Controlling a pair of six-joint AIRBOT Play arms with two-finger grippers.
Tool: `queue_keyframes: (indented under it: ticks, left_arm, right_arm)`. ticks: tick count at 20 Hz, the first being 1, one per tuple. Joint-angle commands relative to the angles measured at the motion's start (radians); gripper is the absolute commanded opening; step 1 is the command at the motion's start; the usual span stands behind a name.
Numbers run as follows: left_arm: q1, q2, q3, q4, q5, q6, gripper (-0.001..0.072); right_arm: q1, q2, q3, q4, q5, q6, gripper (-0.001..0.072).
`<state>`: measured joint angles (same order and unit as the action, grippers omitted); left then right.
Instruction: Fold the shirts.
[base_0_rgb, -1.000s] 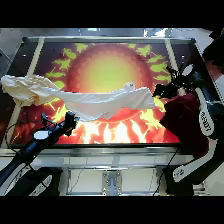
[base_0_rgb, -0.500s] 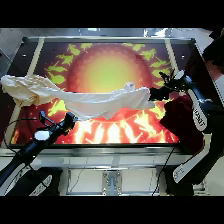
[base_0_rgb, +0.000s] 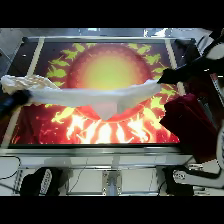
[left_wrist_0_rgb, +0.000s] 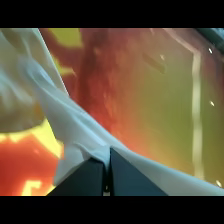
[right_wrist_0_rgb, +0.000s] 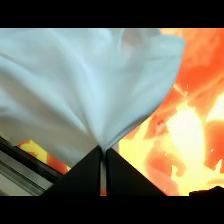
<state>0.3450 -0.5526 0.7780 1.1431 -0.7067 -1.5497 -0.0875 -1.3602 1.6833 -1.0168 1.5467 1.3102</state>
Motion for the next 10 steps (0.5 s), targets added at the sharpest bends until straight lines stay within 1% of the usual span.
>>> queue_keyframes:
  ticks: [1, 3, 5, 6, 8, 10]
  left_arm:
    - [0.23, 0.114, 0.326, 0.138, -0.164, 0.109, 0.001]
    - [0.255, 0.11, 0.502, 0.136, -0.184, 0.157, 0.001]
    - [0.255, 0.093, 0.651, 0.136, -0.192, 0.183, 0.001]
    - [0.255, 0.087, 0.711, 0.136, -0.192, 0.19, 0.001]
    - [0.254, 0.069, 0.806, 0.135, -0.196, 0.244, 0.001]
    - [0.254, 0.047, 0.859, 0.136, -0.203, 0.272, 0.001]
  right_arm:
    - [0.001, 0.331, 0.105, 0.022, -0.019, 0.052, 0.0009]
    - [0.001, 0.468, 0.186, 0.038, -0.086, 0.095, 0.0007]
    - [0.001, 0.539, 0.291, 0.045, -0.099, 0.141, 0.0007]
    - [0.001, 0.554, 0.352, 0.044, -0.098, 0.17, 0.0007]
    - [0.001, 0.558, 0.437, 0.045, -0.096, 0.225, 0.0007]
    - [0.001, 0.559, 0.447, 0.049, -0.096, 0.256, 0.0007]
